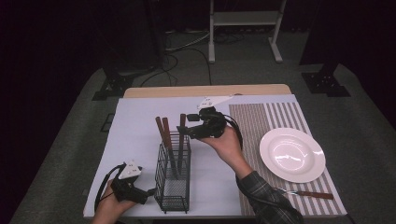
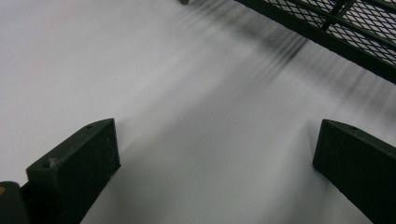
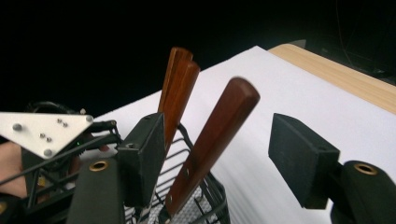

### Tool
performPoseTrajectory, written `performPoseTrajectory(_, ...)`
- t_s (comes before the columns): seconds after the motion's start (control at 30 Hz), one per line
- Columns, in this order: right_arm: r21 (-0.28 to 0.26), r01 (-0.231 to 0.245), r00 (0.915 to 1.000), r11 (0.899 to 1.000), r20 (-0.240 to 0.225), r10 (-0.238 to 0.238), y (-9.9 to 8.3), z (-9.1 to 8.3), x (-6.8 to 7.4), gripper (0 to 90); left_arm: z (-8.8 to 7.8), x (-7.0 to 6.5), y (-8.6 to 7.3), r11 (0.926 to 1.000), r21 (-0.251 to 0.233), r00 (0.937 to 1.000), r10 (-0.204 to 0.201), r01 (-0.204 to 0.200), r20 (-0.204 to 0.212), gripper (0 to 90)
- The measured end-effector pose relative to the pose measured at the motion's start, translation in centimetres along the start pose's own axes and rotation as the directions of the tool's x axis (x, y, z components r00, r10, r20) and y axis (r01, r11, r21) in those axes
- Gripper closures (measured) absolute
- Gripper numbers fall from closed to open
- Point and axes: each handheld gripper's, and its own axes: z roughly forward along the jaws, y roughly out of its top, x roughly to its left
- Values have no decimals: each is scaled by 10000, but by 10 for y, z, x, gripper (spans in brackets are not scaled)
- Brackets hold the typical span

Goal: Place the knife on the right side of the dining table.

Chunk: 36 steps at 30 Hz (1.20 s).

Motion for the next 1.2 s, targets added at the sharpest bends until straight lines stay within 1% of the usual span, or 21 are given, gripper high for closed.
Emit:
performPoseTrajectory(0.07, -116, -76, 9999, 9999, -85, 75, 2, 4, -3, 381, 0, 0, 0, 10000, 12, 10000, 4, -4, 1, 0)
performPoseTrajectory(0.17, -189, -136, 9998, 9997, -172, 133, 3, 5, -4, 399, 0, 0, 0, 10000, 34, 10000, 7, -7, 7, 0)
performPoseTrajectory(0.2, -289, -147, 9996, 9995, -235, 140, 4, 6, -6, 420, 0, 0, 0, 10000, 19, 10000, 5, -5, 0, 0)
performPoseTrajectory(0.3, -357, -169, 9994, 9992, -295, 158, 4, 6, -6, 437, 0, 0, 0, 10000, 18, 10000, 8, -8, 0, 0)
performPoseTrajectory(0.37, -425, -201, 9990, 9989, -400, 184, 5, 7, -8, 467, 0, 0, 0, 10000, 16, 10000, 3, -3, 1, 0)
performPoseTrajectory(0.5, -476, -260, 9986, 9985, -472, 237, 6, 8, -9, 481, 0, 0, 0, 10000, 25, 10000, 4, -4, 7, 0)
performPoseTrajectory(0.53, -499, -359, 9978, 9981, -567, 331, 5, 10, -10, 490, 0, 0, 0, 10000, 15, 10000, 3, -3, 11, 0)
performPoseTrajectory(0.57, -499, -359, 9978, 9981, -567, 331, 5, 10, -10, 490, 0, 0, 0, 10000, 15, 10000, 3, -3, 11, 0)
performPoseTrajectory(0.67, -588, -513, 9954, 9970, -842, 463, 5, 10, -10, 523, 0, 0, 0, 10000, 15, 10000, -1, 1, 2, 0)
performPoseTrajectory(0.9, -710, -390, 9951, 9967, -931, 324, 5, 7, -5, 568, 0, 0, 0, 10000, 13, 10000, -2, 2, 3, 0)
performPoseTrajectory(0.93, -818, -333, 9951, 9961, -960, 254, 4, 6, -3, 601, 0, 0, 0, 10000, 15, 10000, 0, 0, 1, 0)
performPoseTrajectory(1.03, -862, -340, 9951, 9957, -960, 257, 3, 6, -3, 623, 0, 0, 0, 10000, 15, 10000, -1, 1, -1, 0)
performPoseTrajectory(1.1, -855, -450, 9949, 9953, -937, 369, 4, 7, -5, 605, 0, 0, 0, 10000, 14, 10000, 2, -2, -2, 0)
performPoseTrajectory(1.17, -799, -450, 9953, 9958, -890, 379, 4, 8, -5, 597, 0, 0, 0, 10000, 15, 10000, 4, -4, -3, 0)
performPoseTrajectory(1.2, -776, -473, 9952, 9959, -891, 403, 4, 9, -5, 578, 0, 0, 0, 10000, 15, 10000, 2, -2, -1, 0)
